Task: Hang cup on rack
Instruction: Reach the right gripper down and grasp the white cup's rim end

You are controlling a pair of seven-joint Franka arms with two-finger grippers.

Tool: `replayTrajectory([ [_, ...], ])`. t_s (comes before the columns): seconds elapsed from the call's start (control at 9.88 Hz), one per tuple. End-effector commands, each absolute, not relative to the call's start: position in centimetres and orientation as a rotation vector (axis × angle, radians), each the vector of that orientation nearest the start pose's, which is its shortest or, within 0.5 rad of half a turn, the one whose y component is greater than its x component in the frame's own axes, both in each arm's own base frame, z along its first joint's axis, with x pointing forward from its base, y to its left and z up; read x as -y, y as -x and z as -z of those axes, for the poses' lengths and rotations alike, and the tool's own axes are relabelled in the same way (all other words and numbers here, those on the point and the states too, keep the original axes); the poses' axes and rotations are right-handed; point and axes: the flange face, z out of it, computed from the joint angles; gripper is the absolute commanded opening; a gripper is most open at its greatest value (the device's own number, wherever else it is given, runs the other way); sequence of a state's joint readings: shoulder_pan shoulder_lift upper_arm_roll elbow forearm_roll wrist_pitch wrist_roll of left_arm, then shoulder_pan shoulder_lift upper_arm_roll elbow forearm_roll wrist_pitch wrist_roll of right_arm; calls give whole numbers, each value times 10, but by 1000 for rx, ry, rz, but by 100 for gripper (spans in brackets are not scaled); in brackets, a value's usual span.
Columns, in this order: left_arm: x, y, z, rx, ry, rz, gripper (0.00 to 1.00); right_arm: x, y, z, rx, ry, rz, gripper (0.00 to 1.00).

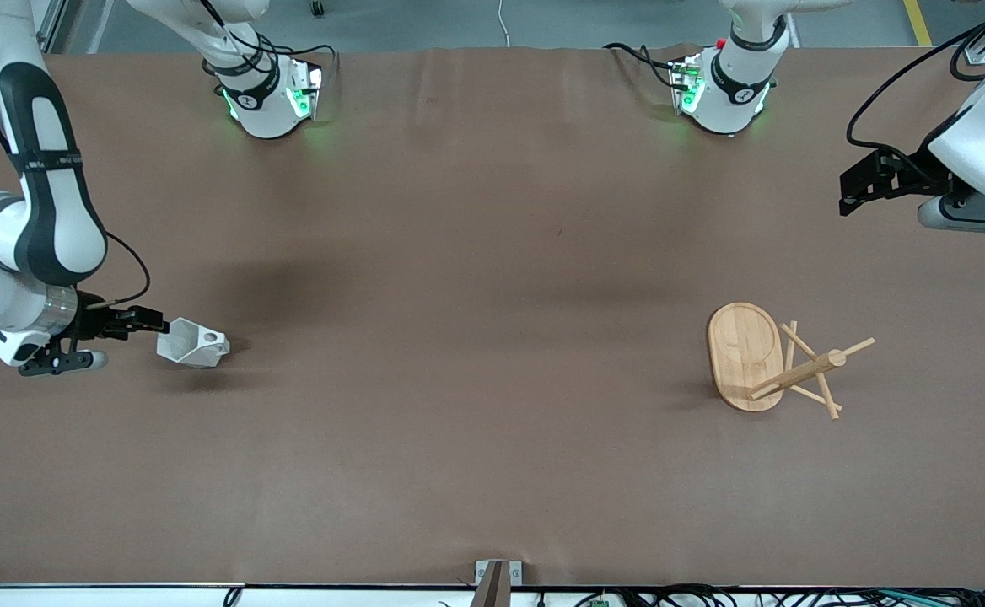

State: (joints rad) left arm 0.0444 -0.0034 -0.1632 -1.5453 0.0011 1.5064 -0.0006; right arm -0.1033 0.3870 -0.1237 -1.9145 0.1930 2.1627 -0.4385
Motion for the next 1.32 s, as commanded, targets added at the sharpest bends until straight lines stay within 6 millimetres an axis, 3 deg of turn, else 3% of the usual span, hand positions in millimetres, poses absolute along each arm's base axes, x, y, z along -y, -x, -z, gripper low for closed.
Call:
replayTrajectory([
  [0.0, 65, -547, -621, -168, 3132, -105, 100, 128, -598, -269, 152, 2977, -125, 83],
  [0.3, 65, -547, -622, -161, 3132, -103, 100, 124, -601, -253, 159, 2984, -124, 73],
  [0.71, 57, -547, -623, -154, 3133, -101, 100, 112, -600, -248, 157, 2957, -147, 3],
  [0.81, 57, -548, -622, -159, 3133, -103, 100, 104, -601, -250, 174, 2947, -170, 0],
  [1.01, 61, -547, -623, -163, 3132, -101, 100, 100, -608, -283, 174, 2924, -196, 0],
  [1.11, 60, -546, -624, -166, 3132, -101, 100, 96, -612, -313, 175, 2907, -213, 0],
  [1.21, 59, -546, -625, -168, 3132, -96, 100, 80, -610, -345, 185, 2886, -233, 0],
])
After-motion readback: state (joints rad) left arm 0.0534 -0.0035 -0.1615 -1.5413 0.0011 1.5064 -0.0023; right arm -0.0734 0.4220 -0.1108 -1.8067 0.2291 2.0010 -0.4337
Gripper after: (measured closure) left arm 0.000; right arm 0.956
